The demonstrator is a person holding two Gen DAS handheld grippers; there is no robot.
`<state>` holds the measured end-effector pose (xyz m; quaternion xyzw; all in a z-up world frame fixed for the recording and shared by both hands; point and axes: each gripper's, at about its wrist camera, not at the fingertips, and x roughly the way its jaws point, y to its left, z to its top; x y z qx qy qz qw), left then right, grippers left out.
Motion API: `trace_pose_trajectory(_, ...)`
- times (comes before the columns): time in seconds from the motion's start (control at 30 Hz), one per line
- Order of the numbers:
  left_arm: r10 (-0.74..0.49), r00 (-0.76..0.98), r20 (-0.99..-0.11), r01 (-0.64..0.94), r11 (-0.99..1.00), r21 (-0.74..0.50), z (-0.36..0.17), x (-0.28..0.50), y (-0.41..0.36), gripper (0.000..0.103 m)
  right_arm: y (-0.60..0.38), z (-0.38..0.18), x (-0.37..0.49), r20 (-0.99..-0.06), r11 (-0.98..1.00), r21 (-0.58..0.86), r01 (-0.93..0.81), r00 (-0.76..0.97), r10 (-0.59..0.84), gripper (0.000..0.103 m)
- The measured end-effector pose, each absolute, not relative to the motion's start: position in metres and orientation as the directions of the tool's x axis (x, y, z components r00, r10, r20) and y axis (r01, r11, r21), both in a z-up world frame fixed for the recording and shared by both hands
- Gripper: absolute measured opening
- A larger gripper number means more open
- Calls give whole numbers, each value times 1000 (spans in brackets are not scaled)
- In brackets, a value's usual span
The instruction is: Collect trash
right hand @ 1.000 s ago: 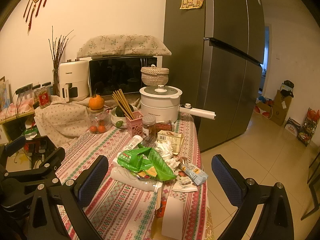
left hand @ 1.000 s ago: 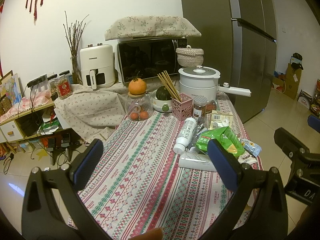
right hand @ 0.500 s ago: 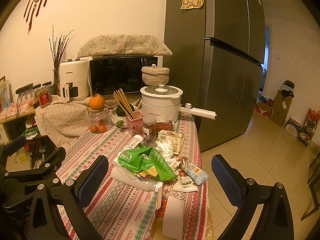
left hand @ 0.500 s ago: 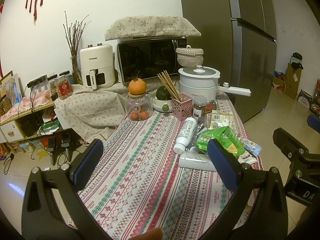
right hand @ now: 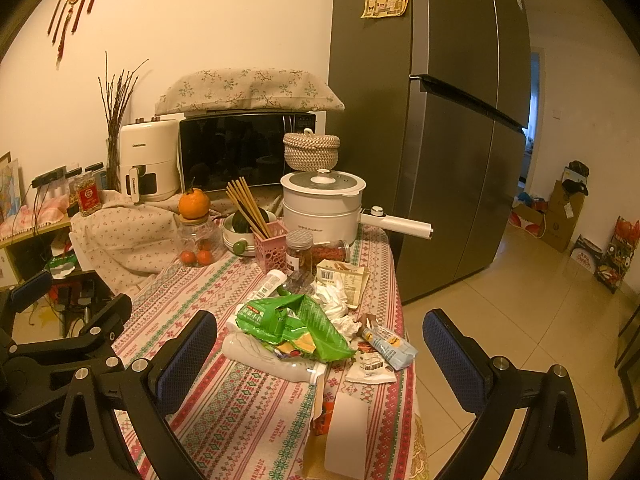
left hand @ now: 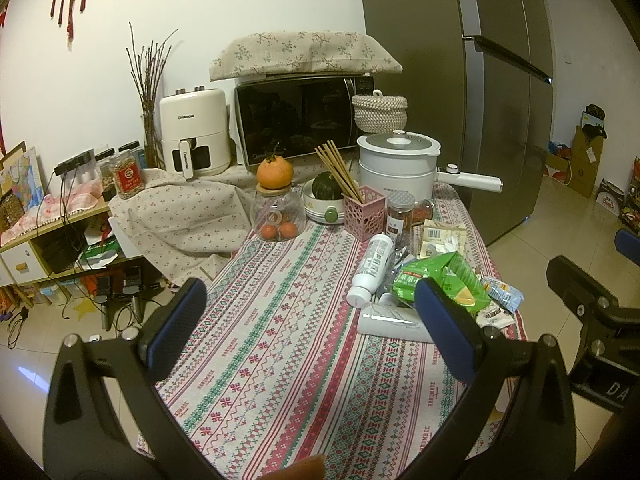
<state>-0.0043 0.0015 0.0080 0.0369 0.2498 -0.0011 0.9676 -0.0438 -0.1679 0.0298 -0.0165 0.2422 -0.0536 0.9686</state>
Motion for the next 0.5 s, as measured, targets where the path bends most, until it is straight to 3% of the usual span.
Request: trace_pose_trajectory(0.5, 17, 875, -484, 19, 997, 70, 8, -4, 2, 103, -161, 32, -42, -469, 995, -47, 93, 877, -104, 103)
